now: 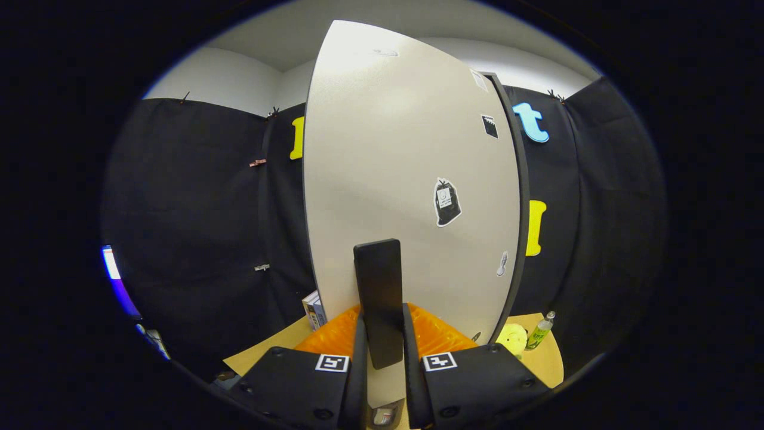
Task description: Open the shoe cabinet door, grab the shoes and put them into the shoe cabinet, then close the shoe cabinet door.
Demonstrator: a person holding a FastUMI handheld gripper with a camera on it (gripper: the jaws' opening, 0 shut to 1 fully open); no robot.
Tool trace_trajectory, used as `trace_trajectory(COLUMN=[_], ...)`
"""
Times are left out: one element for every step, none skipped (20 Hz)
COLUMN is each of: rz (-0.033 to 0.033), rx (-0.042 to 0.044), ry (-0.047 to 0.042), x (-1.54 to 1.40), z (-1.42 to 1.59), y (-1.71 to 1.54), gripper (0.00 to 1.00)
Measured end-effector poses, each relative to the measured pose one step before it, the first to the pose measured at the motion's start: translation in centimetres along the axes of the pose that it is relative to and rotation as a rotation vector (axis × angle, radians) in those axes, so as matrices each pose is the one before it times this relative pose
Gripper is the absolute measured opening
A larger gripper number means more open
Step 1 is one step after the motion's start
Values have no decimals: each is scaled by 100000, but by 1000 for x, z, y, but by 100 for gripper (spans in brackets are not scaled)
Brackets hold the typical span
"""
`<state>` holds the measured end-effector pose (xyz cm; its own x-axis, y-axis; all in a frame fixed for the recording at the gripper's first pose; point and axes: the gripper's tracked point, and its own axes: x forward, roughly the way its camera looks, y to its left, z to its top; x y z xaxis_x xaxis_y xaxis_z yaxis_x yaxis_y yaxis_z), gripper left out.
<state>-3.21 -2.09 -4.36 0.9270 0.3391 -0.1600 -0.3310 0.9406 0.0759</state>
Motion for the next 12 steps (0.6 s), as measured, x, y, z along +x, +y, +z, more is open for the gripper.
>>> trace_trajectory(rz=[-374,-727,-1068,-1323,-1466,-1528,-1482,-1286,-1084,-1093,-1186,-1159], rx=[334,361,510,222,-362,-785,-419,176,597,729,411,408], ry=[-104,-58,-382,-393,-387,-150,232,-64,152,-72,-342,-1012], x=[-591,-334,-315,-478,-355,-344,-284,-258,-258,-325,-488,-617], z=[6,45,87,52,80,-1,-52,-32,-76,-12,64,247], y=[-471,-415,-381,-508,-430,-392,-374,-361,-310,-391,-434,-405], gripper=[30,30,30,30,30,30,29,29,29,29,29,29])
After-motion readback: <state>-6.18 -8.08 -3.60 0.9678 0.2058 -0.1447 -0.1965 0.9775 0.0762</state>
